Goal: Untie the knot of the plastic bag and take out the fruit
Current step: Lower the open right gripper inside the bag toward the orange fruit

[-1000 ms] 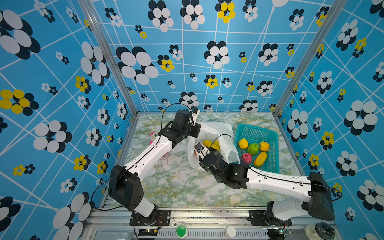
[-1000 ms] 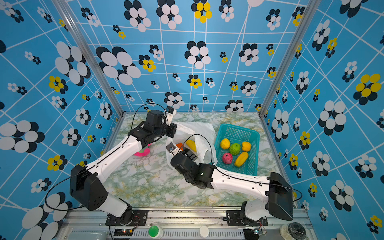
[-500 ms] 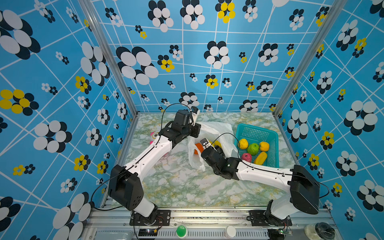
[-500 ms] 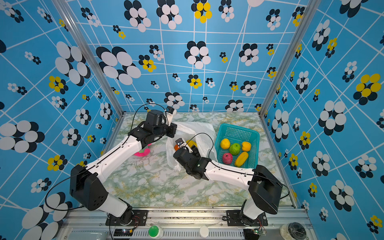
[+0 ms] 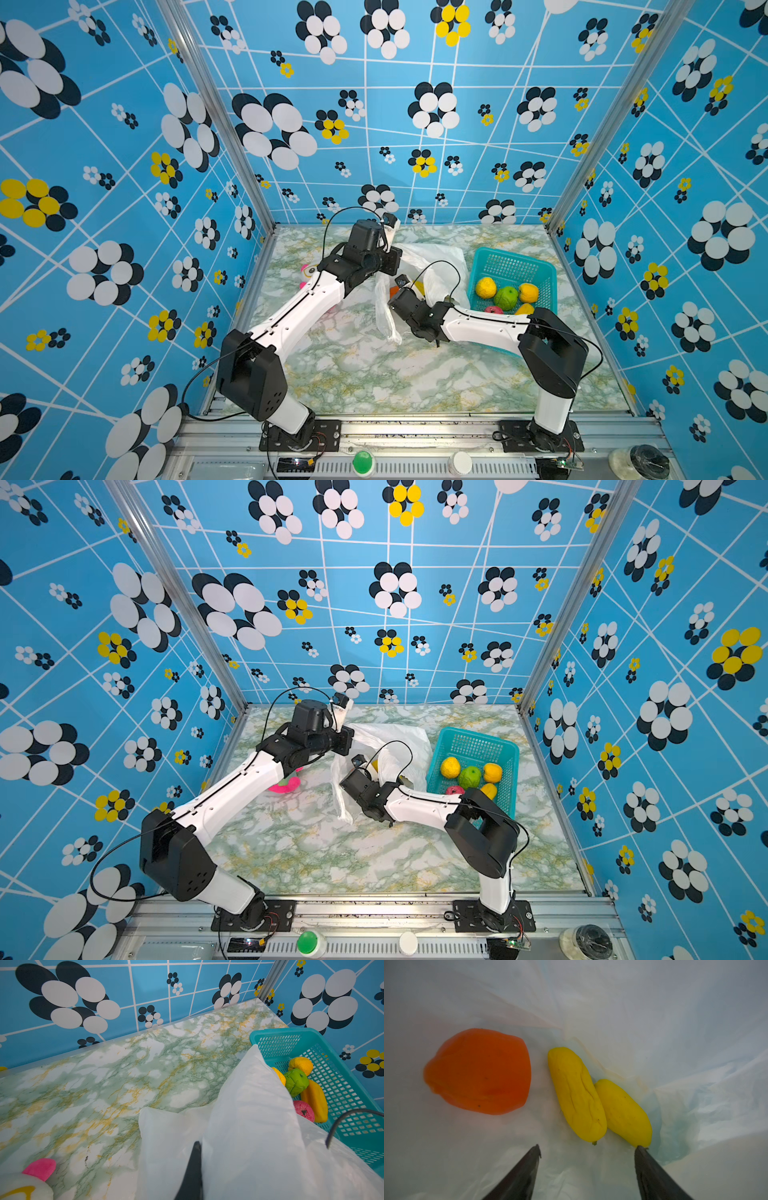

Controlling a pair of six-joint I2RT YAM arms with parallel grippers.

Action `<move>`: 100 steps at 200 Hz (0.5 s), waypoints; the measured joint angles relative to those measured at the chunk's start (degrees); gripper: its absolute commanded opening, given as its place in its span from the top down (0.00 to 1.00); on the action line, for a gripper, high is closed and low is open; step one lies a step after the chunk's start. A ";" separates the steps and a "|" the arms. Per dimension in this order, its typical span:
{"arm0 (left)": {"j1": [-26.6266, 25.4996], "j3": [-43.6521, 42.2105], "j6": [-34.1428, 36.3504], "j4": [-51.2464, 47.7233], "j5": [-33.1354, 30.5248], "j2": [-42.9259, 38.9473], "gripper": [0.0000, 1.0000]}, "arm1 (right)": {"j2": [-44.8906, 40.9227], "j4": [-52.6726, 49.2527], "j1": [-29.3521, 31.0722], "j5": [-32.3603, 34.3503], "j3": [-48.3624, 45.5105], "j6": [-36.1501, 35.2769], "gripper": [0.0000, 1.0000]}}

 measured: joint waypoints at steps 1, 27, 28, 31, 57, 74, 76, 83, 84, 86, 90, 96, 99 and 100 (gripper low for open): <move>0.00 0.00 0.00 0.00 0.00 0.00 1.00 | 0.11 -0.09 -0.02 0.04 0.11 -0.02 0.20; 0.00 0.00 0.00 0.00 0.00 0.00 1.00 | 1.95 -0.83 -0.24 0.09 1.38 -0.02 0.17; -0.02 0.00 0.00 0.00 0.00 0.00 1.00 | 2.01 -0.83 -0.24 0.09 1.40 -0.02 0.17; -0.02 0.00 -0.02 0.00 0.00 0.00 1.00 | 2.16 -0.83 -0.24 0.09 1.42 -0.02 0.17; -0.07 0.00 -0.02 0.00 0.00 0.00 1.00 | 3.50 -0.85 -0.24 -0.87 2.05 0.00 0.17; -0.20 0.00 0.00 0.00 0.02 0.00 1.00 | 5.11 -0.85 -0.24 -1.84 4.04 0.09 0.17; -0.24 0.00 0.02 0.02 0.00 0.00 1.00 | 5.31 -0.87 -0.24 -1.92 4.39 0.13 0.17; -0.39 0.00 0.09 0.00 0.00 0.00 1.00 | 6.23 -0.83 -0.24 -2.43 5.62 0.24 0.16; -0.42 0.00 0.15 0.02 0.00 0.00 1.00 | 6.32 -0.83 -0.24 -2.45 5.73 0.26 0.16; -0.48 0.00 0.17 0.00 0.02 0.00 1.00 | 6.64 -0.83 -0.24 -2.69 6.12 0.35 0.16; -0.63 0.00 0.20 0.02 0.02 0.00 1.00 | 7.17 -0.87 -0.24 -2.91 6.86 0.42 0.15; -0.87 0.00 0.22 0.02 0.02 0.00 1.00 | 8.07 -0.90 -0.24 -3.41 8.04 0.61 0.14; -1.01 0.00 0.24 0.02 0.02 -0.02 1.00 | 8.50 -0.83 -0.24 -3.65 8.52 0.70 0.14; -1.09 0.00 0.24 0.02 0.00 -0.02 1.00 | 8.74 -0.85 -0.24 -3.78 8.79 0.76 0.14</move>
